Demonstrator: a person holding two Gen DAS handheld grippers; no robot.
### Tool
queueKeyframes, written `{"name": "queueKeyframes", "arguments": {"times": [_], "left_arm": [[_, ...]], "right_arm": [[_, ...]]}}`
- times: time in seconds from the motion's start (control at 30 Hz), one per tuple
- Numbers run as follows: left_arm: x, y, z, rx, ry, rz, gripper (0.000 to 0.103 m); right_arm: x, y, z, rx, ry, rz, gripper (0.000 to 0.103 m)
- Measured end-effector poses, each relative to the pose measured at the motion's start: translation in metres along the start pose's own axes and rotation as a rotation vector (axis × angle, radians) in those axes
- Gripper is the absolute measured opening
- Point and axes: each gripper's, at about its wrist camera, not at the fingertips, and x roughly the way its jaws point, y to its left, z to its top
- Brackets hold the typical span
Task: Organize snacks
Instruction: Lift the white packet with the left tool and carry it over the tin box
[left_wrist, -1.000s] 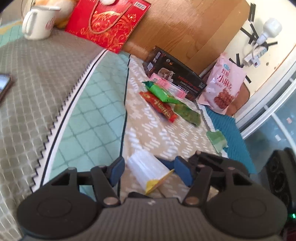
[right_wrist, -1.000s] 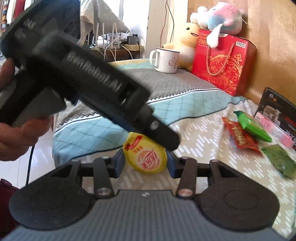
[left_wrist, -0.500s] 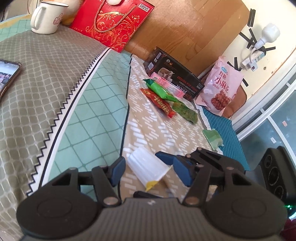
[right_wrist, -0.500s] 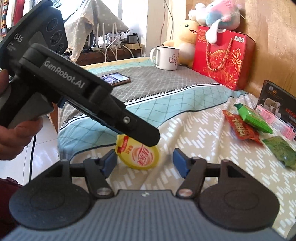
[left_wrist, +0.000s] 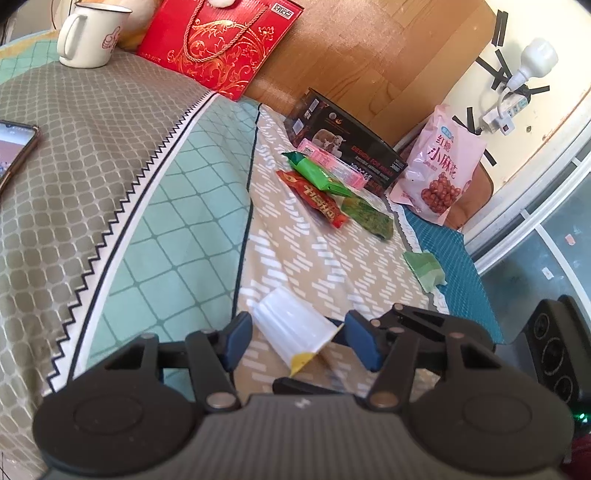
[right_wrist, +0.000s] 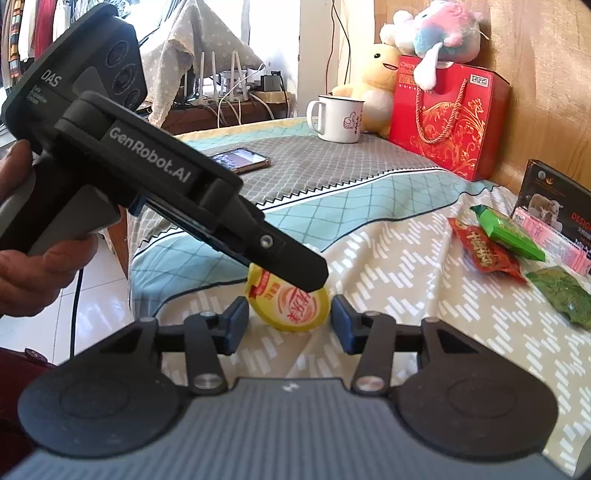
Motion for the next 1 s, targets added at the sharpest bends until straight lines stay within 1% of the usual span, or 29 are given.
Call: {"name": "queueKeyframes", "arguments": {"times": [0.03, 0.07, 0.23, 0.3, 0.33, 0.47, 0.6, 0.73, 0.87, 1.0], "left_arm": [[0.0, 0.0, 0.0, -0.007, 0.004, -0.006, 0.05], [0.001, -0.001, 0.001, -0.008, 0.007, -0.012, 0.049], [0.012, -0.015, 0.005, 0.036, 0.026, -0.013, 0.048], [0.018, -0.023, 0.008, 0.065, 0.032, -0.002, 0.047], [0.023, -0.026, 0.01, 0.074, 0.043, -0.014, 0.047], [0.049, -0.042, 0.018, 0.111, 0.094, -0.049, 0.047], [0.076, -0.068, 0.021, 0.191, 0.133, -0.062, 0.046], [0.101, -0.088, 0.025, 0.235, 0.18, -0.105, 0.045], [0.118, -0.108, 0.025, 0.291, 0.207, -0.124, 0.045], [0.127, -0.116, 0.04, 0.295, 0.211, -0.135, 0.045]], "right_arm": [[-0.001, 0.001, 0.0, -0.001, -0.004, -0.002, 0.047], [-0.002, 0.001, 0.0, 0.001, -0.006, -0.006, 0.046], [-0.008, -0.007, -0.003, 0.029, -0.006, -0.032, 0.041], [-0.013, -0.011, -0.006, 0.037, -0.003, -0.058, 0.032], [-0.016, -0.014, -0.007, 0.044, -0.004, -0.065, 0.028], [-0.03, -0.028, -0.015, 0.079, 0.0, -0.126, 0.027], [-0.046, -0.044, -0.025, 0.128, -0.007, -0.197, 0.026], [-0.062, -0.06, -0.036, 0.195, -0.01, -0.254, 0.025], [-0.075, -0.073, -0.046, 0.257, -0.017, -0.291, 0.025], [-0.078, -0.084, -0.044, 0.287, -0.031, -0.319, 0.024]]}}
